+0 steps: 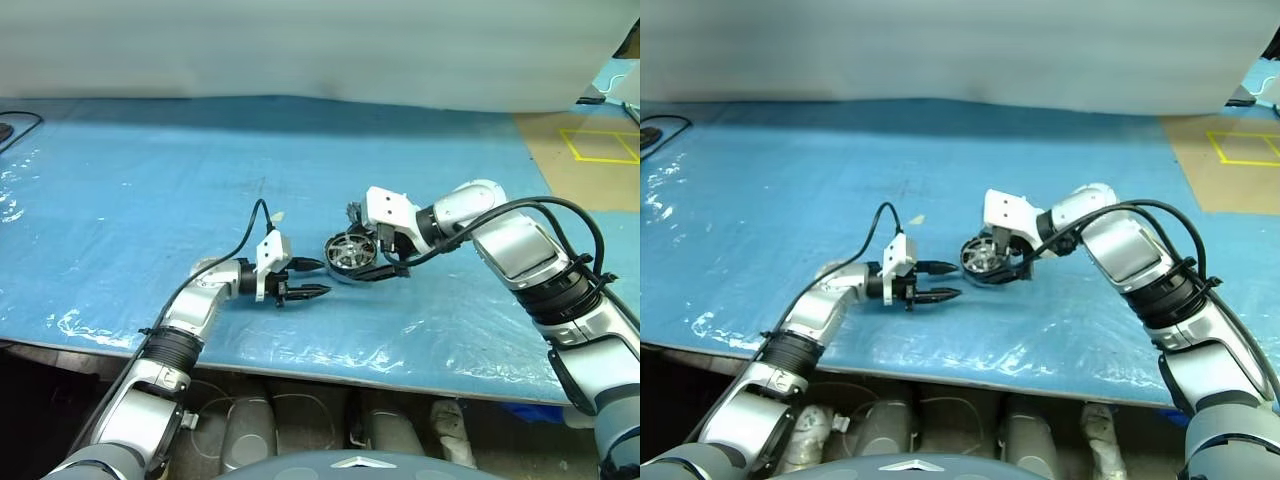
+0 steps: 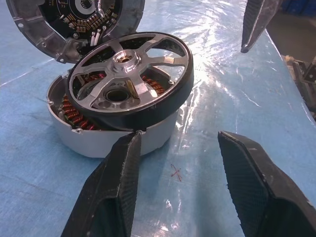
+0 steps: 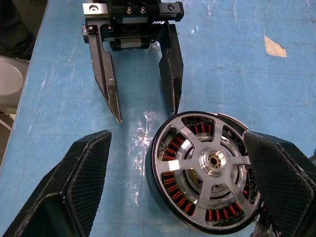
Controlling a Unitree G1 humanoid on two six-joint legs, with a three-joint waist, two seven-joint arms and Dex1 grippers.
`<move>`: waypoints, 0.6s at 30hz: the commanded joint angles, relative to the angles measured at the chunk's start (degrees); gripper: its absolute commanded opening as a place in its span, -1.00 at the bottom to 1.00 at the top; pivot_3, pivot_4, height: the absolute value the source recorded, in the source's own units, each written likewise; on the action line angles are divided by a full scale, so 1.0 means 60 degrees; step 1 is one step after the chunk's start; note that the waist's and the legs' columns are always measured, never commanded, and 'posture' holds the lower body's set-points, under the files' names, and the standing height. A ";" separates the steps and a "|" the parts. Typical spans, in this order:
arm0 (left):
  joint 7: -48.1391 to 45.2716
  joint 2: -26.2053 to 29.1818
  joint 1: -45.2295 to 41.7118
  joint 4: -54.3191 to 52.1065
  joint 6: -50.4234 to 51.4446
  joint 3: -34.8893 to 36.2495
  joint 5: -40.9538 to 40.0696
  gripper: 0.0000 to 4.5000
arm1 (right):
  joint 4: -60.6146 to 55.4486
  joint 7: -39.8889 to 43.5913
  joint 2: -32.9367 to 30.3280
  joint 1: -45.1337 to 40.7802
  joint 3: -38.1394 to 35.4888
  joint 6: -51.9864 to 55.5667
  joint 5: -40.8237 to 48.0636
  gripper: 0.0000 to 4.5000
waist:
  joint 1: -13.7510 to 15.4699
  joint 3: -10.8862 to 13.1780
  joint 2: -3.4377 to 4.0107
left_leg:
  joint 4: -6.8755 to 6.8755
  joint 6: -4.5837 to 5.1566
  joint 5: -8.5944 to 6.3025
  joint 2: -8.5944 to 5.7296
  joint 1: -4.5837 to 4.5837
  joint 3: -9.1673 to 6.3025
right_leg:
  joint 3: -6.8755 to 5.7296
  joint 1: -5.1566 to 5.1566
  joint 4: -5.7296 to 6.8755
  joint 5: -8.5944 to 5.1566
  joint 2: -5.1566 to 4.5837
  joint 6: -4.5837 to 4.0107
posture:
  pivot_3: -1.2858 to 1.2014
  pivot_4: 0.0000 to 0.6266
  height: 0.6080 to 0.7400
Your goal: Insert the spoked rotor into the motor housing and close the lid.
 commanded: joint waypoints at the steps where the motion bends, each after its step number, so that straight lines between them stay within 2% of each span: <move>1: 0.0001 -0.0026 -0.0129 -0.0064 -0.0186 0.0059 -0.0039 0.15 | -0.0218 -0.0139 0.0067 0.0045 -0.0050 -0.0156 -0.0200 0.99 | 0.0001 0.0000 0.0000 | 0.0000 0.0000 0.0000 0.0000 0.0000 0.0000 | 0.0000 0.0000 0.0000 0.0000 0.0000 0.0000 | 0.03 -0.52 1.00; 5: 0.0004 -0.0036 -0.0111 -0.0064 -0.0182 0.0065 -0.0038 0.15 | -0.0083 -0.0386 0.0315 -0.0183 -0.0184 0.0474 -0.0173 0.99 | -0.0009 0.0000 0.0000 | -0.0004 0.0000 0.0000 0.0001 0.0001 0.0000 | 0.0000 -0.0001 -0.0001 0.0000 0.0001 -0.0001 | 0.03 -0.52 1.00; 14: 0.0004 -0.0048 -0.0104 -0.0045 -0.0221 0.0067 -0.0013 0.15 | -0.0373 -0.0327 -0.0138 0.0430 0.0518 -0.0058 -0.1040 0.99 | 0.0005 0.0000 0.0000 | -0.0004 0.0000 0.0000 -0.0001 0.0000 0.0000 | 0.0001 0.0001 -0.0004 0.0000 0.0000 -0.0001 | 0.03 -0.52 1.00; 18: 0.0010 -0.0063 -0.0105 -0.0021 -0.0248 0.0057 0.0000 0.15 | -0.0420 -0.0486 0.0310 0.0289 0.0118 0.1029 -0.0563 0.99 | -0.0010 0.0000 0.0000 | -0.0004 0.0000 0.0000 0.0000 0.0008 0.0000 | 0.0001 0.0003 -0.0001 0.0000 0.0000 -0.0001 | 0.03 -0.52 1.00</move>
